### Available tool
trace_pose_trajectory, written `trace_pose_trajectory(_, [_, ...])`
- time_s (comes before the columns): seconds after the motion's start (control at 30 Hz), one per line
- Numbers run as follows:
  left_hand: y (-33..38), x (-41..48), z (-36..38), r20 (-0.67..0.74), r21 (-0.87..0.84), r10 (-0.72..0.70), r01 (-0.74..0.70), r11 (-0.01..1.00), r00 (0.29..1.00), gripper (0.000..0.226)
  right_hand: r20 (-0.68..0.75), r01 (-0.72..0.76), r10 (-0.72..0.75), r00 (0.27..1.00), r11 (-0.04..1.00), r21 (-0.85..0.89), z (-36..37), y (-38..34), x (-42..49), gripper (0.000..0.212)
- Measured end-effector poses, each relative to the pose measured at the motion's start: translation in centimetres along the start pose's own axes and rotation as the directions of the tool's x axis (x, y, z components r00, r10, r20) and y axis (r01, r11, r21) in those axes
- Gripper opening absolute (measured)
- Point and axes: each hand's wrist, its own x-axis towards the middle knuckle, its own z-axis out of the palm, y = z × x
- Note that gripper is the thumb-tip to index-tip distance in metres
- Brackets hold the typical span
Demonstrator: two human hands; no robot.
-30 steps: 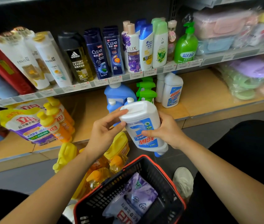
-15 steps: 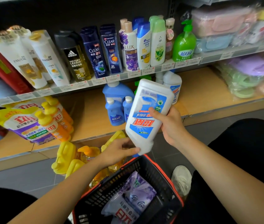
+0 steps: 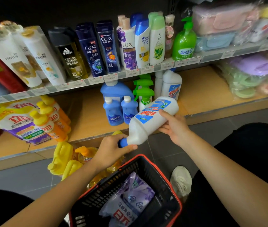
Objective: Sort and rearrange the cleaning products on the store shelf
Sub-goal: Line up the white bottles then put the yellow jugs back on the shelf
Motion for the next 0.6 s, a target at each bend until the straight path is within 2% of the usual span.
trace_pose_trajectory(0.13, [1.4, 1.6, -1.2, -0.011, -0.079, 0.026, -0.027, 0.997, 1.0, 0.026, -0.085, -0.146, 0.142, 0.986, 0.988, -0.045, -1.1, 1.1, 1.1, 0.052])
trace_pose_trajectory(0.23, [2.2, 4.2, -1.4, 0.005, -0.124, 0.019, -0.018, 0.992, 1.0, 0.043, -0.105, -0.241, 0.228, 0.968, 0.962, -0.128, -1.9, 1.9, 1.7, 0.06])
trace_pose_trajectory(0.33, [2.2, 6.8, -0.9, 0.051, -0.175, -0.047, 0.055, 0.983, 0.998, 0.053, -0.093, -0.301, 0.288, 0.953, 0.934, -0.192, -2.4, 2.4, 2.0, 0.051])
trace_pose_trajectory(0.47, [1.0, 10.0, 1.1, 0.069, -0.157, -0.129, 0.138, 0.978, 0.989, 0.057, -0.089, -0.238, 0.221, 0.971, 0.916, -0.322, -2.1, 1.6, 2.8, 0.029])
trace_pose_trajectory(0.6, [-0.7, 13.0, 3.6, 0.052, -0.029, -0.171, 0.172, 0.985, 0.984, 0.06, -0.029, -0.109, 0.109, 0.994, 0.866, -0.489, -1.6, -0.9, 4.2, 0.016])
